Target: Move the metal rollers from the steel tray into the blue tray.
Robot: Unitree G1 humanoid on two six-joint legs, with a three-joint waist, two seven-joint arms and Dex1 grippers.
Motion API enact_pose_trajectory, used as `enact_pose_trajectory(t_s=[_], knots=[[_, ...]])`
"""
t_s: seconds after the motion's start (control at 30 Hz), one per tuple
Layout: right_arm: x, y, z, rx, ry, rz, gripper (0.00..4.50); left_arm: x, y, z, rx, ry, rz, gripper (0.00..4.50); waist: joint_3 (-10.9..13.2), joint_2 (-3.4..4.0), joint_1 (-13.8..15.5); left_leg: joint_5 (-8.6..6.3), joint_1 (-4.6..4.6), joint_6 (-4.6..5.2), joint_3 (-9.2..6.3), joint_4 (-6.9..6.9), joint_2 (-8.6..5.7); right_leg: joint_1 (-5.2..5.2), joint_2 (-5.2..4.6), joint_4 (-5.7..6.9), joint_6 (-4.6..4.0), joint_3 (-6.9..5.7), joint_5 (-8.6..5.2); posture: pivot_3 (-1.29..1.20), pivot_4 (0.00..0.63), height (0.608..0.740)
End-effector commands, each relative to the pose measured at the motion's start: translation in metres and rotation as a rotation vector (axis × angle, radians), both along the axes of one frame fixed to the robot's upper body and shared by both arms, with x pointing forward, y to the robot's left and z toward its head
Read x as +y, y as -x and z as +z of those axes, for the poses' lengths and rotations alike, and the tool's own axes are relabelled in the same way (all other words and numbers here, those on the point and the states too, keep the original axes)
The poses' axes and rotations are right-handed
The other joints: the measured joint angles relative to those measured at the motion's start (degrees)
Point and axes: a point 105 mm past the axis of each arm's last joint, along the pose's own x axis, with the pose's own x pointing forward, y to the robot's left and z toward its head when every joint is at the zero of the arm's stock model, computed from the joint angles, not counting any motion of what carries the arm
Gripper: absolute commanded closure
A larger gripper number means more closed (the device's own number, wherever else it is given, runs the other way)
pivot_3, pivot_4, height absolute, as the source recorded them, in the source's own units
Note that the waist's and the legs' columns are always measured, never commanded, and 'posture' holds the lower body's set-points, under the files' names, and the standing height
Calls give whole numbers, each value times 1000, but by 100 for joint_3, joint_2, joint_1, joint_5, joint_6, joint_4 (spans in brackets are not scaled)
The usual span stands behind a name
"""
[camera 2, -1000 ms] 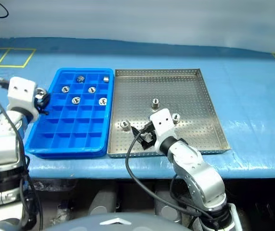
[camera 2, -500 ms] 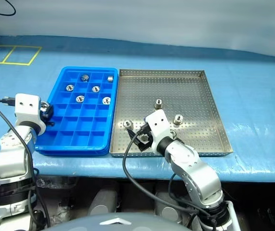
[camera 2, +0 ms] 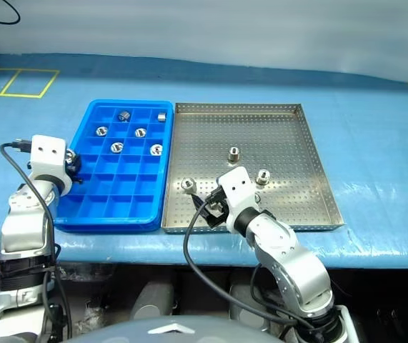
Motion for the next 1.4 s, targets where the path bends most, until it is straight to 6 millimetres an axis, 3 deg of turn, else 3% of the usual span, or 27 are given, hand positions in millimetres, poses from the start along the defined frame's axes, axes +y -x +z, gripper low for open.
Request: enact_pose_trajectory(t_s=[0.03,0.23,0.37,0.47,0.5,0.57,0.67,0.77,0.87,0.97,1.07,1.2,1.4], knots=[[-1,1,11,-47,-18,-8,0,-3,-4,11,-26,-26,-25,2767,0,0,-3,0,-1,0,0,0,0,-1,0,0,0,0,0,70,150,740],[-2,0,12,-48,-20,-17,0,-3,-5,3,26,-43,-25,2767,0,0,-49,0,0,0,0,-7,0,-4,1,1,0,0,0,66,150,740],[-3,1,12,-50,-20,-25,0,-7,-4,13,-11,-6,-35,1459,0,0,-97,0,-1,0,0,-7,0,-4,0,0,0,0,0,66,150,740],[-5,1,13,-52,-21,-32,0,-18,-7,32,-73,22,-76,500,1,-1,-105,0,-2,0,-1,-7,0,-4,0,0,1,-1,-1,54,150,740],[-5,1,13,-53,-21,-34,0,-28,-9,41,-99,60,-122,184,1,-2,-106,0,-3,0,-1,-6,0,-4,0,-1,1,0,-1,54,150,740],[-6,1,14,-54,-22,-37,0,-43,-10,53,-129,120,-195,184,2,-3,-101,0,-5,0,-2,-4,0,-5,-1,-1,1,-1,-1,54,150,740],[-7,2,18,-60,-34,-39,0,-101,-9,81,-150,298,-518,184,3,-4,-112,0,-7,0,-1,-2,-2,-4,-2,-3,2,0,0,42,150,740],[-8,3,21,-60,-45,-40,0,-142,1,91,-68,294,-785,184,3,-3,-151,0,-7,0,-1,-5,-2,-5,-1,-4,4,1,-1,33,150,740],[-11,3,20,-49,-44,-52,0,-175,12,85,75,239,-1033,184,4,-1,-223,0,0,0,0,-14,0,-6,2,-2,5,4,-2,29,150,740],[-12,3,18,-40,-45,-60,0,-191,23,68,248,146,-1224,184,5,1,-250,0,1,0,-2,-17,2,-7,7,0,1,3,-6,15,150,740],[-13,4,18,-36,-51,-71,0,-192,28,45,427,19,-1342,184,8,6,-282,0,-1,0,-1,-18,3,-12,9,1,-11,5,-13,4,150,740],[-15,5,17,-34,-61,-99,0,-181,21,15,605,-200,-1386,184,9,8,-293,0,-5,0,0,-17,3,-15,10,0,-16,6,-17,-37,150,740],[-17,9,15,-23,-76,-135,0,-189,10,-1,660,-240,-1415,184,9,7,-296,-2,-17,2,1,-15,3,-22,8,-2,-17,7,-18,-63,150,740]])
